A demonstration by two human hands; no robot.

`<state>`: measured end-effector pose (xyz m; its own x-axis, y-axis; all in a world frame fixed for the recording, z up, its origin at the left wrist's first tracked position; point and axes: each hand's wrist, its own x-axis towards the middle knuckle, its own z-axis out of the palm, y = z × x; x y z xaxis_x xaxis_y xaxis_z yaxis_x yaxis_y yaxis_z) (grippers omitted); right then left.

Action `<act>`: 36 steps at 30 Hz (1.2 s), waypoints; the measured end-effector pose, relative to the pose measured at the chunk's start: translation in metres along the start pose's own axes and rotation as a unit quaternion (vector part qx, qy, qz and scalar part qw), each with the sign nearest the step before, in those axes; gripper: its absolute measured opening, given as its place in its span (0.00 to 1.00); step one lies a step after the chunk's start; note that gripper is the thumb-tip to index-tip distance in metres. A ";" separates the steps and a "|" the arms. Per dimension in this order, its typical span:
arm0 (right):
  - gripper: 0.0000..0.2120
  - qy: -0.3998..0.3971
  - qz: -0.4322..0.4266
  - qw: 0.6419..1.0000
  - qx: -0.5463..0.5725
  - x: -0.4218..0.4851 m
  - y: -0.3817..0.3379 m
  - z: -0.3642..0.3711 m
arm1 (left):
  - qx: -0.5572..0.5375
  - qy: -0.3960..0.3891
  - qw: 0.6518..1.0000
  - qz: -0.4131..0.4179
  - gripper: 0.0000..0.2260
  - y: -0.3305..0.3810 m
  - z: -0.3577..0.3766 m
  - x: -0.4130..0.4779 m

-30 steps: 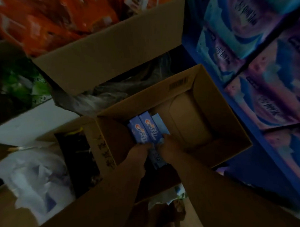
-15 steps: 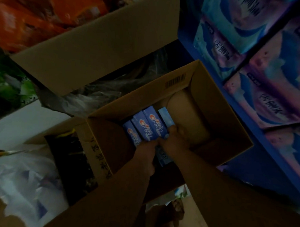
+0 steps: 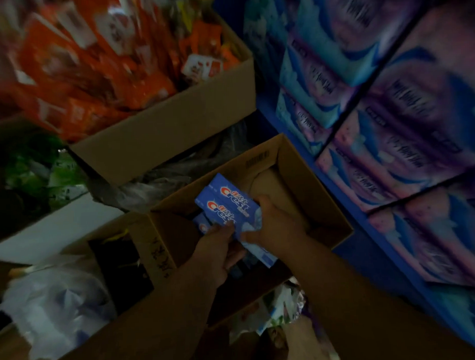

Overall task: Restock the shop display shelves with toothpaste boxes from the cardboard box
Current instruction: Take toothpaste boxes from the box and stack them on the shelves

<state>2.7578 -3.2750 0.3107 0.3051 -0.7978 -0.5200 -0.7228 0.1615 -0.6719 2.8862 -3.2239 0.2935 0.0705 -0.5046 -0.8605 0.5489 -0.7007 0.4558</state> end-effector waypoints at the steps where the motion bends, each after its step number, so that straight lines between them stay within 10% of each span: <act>1: 0.43 0.010 -0.018 0.999 -0.046 -0.010 -0.007 -0.010 | 0.009 -0.023 1.000 0.011 0.06 0.010 0.004 -0.012; 5: 0.53 0.155 -0.026 0.944 -0.290 -0.056 -0.043 -0.038 | 0.061 -0.090 0.993 0.050 0.08 0.048 0.029 -0.065; 15: 0.38 0.503 -0.066 0.783 -0.360 -0.202 -0.150 -0.153 | 0.085 -0.250 0.925 0.275 0.18 0.148 0.089 -0.238; 23: 0.40 0.610 -0.055 0.661 -0.434 -0.354 -0.217 -0.239 | 0.160 -0.315 0.815 0.459 0.11 0.191 0.155 -0.403; 36: 0.44 0.725 0.081 0.479 -0.489 -0.651 -0.173 -0.330 | 0.169 -0.483 0.642 0.571 0.13 0.057 0.293 -0.617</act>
<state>2.4799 -2.9757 0.9396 -0.0430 -0.4996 0.8652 -0.8253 0.5058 0.2511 2.6299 -3.1005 0.9175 -0.3727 -0.7491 0.5476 0.3750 0.4182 0.8273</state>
